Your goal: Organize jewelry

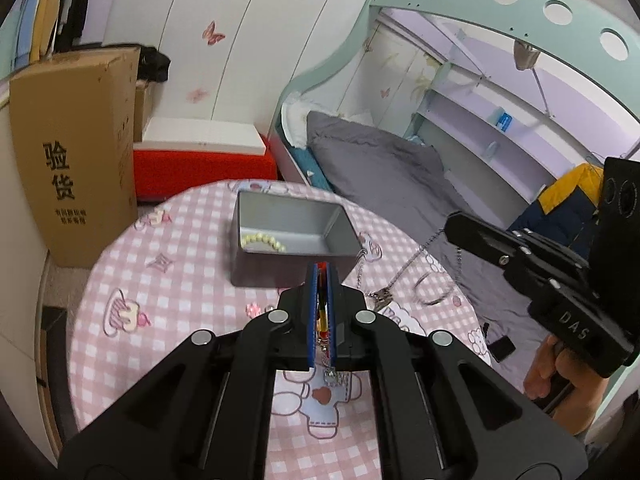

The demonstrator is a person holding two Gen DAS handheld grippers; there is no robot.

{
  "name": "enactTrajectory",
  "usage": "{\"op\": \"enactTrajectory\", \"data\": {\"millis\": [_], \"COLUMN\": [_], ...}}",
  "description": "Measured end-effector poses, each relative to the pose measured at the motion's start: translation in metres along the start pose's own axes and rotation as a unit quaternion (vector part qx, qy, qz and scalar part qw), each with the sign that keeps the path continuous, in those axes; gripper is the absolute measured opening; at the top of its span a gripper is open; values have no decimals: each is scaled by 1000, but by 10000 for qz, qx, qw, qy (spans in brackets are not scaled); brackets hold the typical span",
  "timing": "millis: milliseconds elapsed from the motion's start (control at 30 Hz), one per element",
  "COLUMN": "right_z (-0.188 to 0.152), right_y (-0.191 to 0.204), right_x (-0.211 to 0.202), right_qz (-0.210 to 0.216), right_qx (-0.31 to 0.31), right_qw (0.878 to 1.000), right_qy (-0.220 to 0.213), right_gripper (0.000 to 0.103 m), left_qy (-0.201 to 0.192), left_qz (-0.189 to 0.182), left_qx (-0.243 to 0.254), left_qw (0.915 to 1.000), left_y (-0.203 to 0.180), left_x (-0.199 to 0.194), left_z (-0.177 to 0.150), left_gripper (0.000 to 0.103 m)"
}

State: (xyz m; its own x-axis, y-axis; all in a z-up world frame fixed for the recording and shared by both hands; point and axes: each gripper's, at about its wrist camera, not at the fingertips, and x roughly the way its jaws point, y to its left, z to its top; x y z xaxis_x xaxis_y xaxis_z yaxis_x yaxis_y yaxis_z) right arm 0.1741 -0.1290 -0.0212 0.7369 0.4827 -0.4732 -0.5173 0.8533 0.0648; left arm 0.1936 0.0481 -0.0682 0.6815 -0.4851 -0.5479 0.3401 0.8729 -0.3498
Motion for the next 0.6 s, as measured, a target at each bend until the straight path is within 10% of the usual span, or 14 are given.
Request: {"op": "enactTrajectory", "data": {"millis": [600], "right_z": [71], "right_y": [2], "right_x": [-41], "right_qz": [-156], "right_qx": [-537], "right_qw": [9953], "right_qy": [-787], "right_gripper": [1], "left_qy": [-258], "left_qz": [-102], "left_qx": [172], "left_qw": [9995], "left_y": [-9], "left_x": [-15], "left_z": [47], "left_gripper": [4]}}
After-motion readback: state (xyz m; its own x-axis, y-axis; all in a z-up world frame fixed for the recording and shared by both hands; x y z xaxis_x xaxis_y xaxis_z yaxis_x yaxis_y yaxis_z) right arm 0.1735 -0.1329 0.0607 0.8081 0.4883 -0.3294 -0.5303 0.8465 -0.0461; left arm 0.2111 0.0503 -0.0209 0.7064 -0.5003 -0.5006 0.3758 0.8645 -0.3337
